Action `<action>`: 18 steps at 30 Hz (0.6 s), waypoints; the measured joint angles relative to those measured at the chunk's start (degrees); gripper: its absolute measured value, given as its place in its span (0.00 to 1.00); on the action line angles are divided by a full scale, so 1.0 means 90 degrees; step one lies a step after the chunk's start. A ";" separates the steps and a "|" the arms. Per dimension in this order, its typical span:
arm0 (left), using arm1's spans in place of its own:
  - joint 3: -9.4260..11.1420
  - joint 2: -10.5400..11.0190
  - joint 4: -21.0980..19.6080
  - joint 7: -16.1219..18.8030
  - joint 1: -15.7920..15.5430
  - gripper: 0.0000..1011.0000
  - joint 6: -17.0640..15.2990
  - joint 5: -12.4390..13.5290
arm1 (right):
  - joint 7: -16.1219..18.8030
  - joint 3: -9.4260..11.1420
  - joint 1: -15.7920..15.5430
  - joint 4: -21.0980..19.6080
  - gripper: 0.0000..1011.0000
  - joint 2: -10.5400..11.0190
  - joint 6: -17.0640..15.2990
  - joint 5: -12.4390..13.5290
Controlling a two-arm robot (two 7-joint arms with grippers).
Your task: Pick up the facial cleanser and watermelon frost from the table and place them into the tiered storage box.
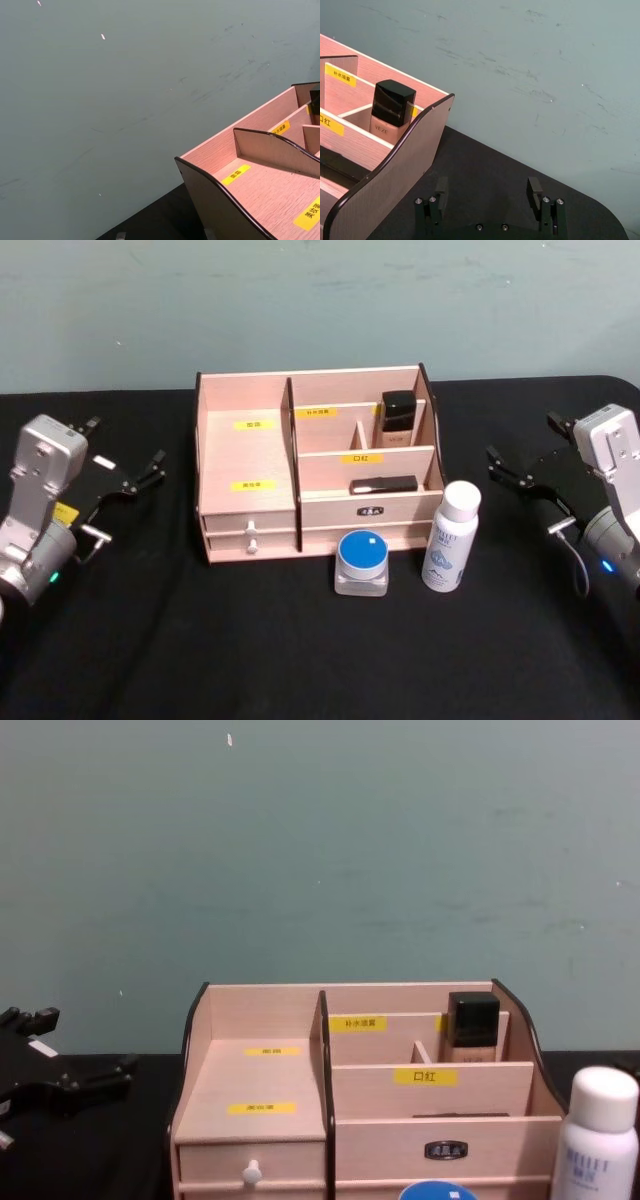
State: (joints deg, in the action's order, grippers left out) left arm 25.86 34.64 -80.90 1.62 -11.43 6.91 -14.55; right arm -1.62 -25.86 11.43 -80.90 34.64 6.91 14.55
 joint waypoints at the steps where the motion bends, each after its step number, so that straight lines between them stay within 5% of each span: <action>1: 0.0000 0.0000 0.0000 0.0000 0.0000 1.00 0.0000 0.0000 | 0.0000 0.0000 0.0000 0.0000 0.99 0.0000 0.0000 0.0000; 18: 0.0000 0.0000 0.0000 0.0000 0.0000 1.00 0.0000 0.0000 | 0.0000 0.0000 0.0000 0.0000 0.99 0.0000 0.0000 0.0000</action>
State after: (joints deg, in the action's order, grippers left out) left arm 25.86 34.65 -80.90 1.62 -11.43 6.91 -14.55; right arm -1.62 -25.86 11.43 -80.90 34.65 6.90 14.55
